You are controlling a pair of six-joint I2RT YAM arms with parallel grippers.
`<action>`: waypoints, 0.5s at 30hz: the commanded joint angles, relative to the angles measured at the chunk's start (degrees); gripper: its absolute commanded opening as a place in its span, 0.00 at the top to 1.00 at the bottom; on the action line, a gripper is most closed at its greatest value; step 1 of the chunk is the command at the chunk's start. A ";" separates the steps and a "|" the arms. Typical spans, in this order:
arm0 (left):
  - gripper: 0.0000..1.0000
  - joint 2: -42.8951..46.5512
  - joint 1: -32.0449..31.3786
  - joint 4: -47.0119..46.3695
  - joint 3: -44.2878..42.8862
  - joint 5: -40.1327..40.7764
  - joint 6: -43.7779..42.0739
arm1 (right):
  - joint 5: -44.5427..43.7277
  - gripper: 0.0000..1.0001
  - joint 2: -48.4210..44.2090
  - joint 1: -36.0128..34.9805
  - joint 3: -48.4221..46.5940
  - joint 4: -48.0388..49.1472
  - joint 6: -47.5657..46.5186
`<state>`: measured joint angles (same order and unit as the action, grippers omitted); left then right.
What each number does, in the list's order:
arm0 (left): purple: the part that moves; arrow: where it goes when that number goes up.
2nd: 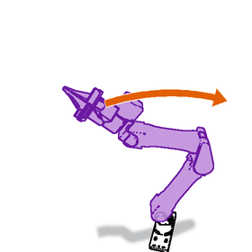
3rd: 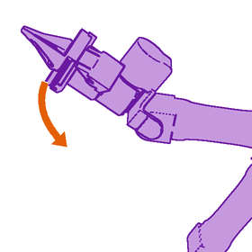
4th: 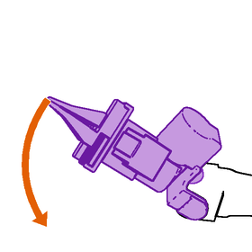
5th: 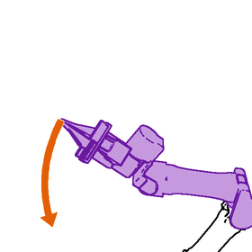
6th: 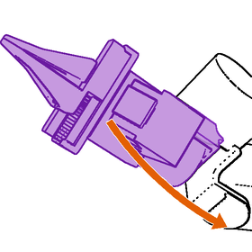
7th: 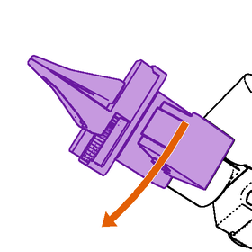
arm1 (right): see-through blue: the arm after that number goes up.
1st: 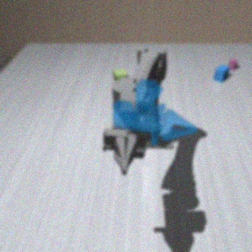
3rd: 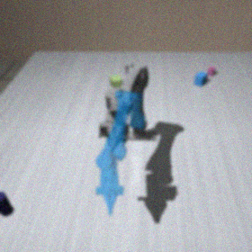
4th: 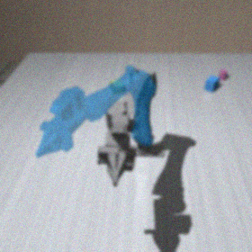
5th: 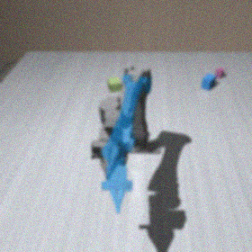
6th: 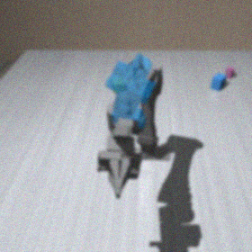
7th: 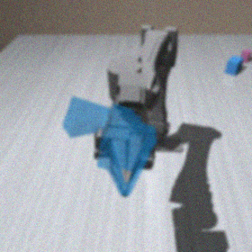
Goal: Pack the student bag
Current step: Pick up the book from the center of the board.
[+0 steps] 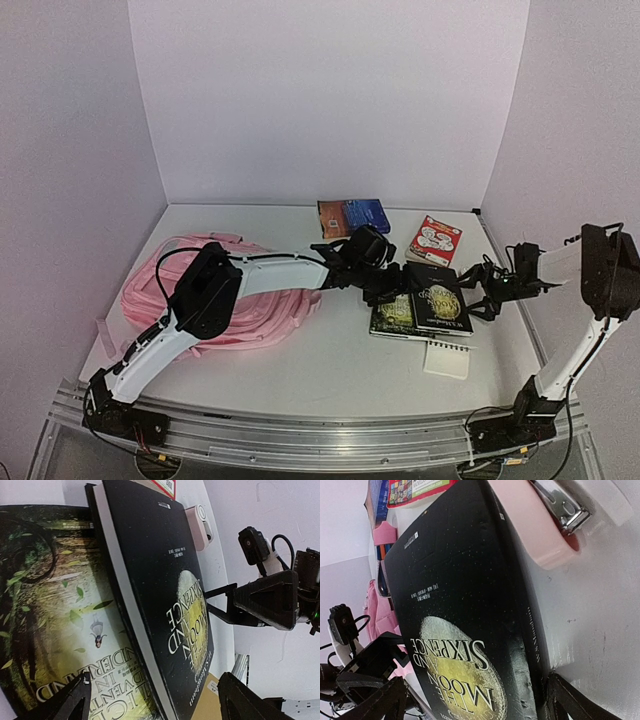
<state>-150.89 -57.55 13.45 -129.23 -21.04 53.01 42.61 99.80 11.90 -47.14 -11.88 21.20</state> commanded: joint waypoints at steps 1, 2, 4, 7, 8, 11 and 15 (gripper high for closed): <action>0.15 -3.47 0.04 -3.04 -2.26 -3.25 3.22 | 3.18 0.07 -0.44 -0.47 2.42 2.11 0.93; 0.18 -3.91 0.02 -3.32 -2.26 -3.63 3.58 | 3.45 0.07 -0.30 -0.53 2.68 2.63 1.25; 0.23 -4.73 0.00 -3.71 -2.25 -4.58 4.35 | 4.20 0.07 0.07 -0.71 3.00 3.78 2.00; 0.33 -5.89 -0.01 -4.96 -2.02 -6.37 5.66 | 5.96 0.08 0.56 -1.25 3.27 5.82 3.06; 0.37 -6.43 -0.07 -5.19 -2.05 -6.85 6.12 | 6.50 0.08 0.41 -1.48 3.41 6.42 3.44; 0.54 -7.28 -0.17 -5.04 -1.89 -7.22 6.49 | 8.05 0.08 -0.71 -2.01 3.88 8.41 4.67; 0.75 -7.36 -0.19 -3.89 -0.90 -6.28 6.36 | 9.56 0.09 -2.56 -2.15 4.34 10.61 6.28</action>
<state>-155.73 -57.26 6.10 -130.50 -26.69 58.50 47.81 99.79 10.36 -43.39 -4.82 25.20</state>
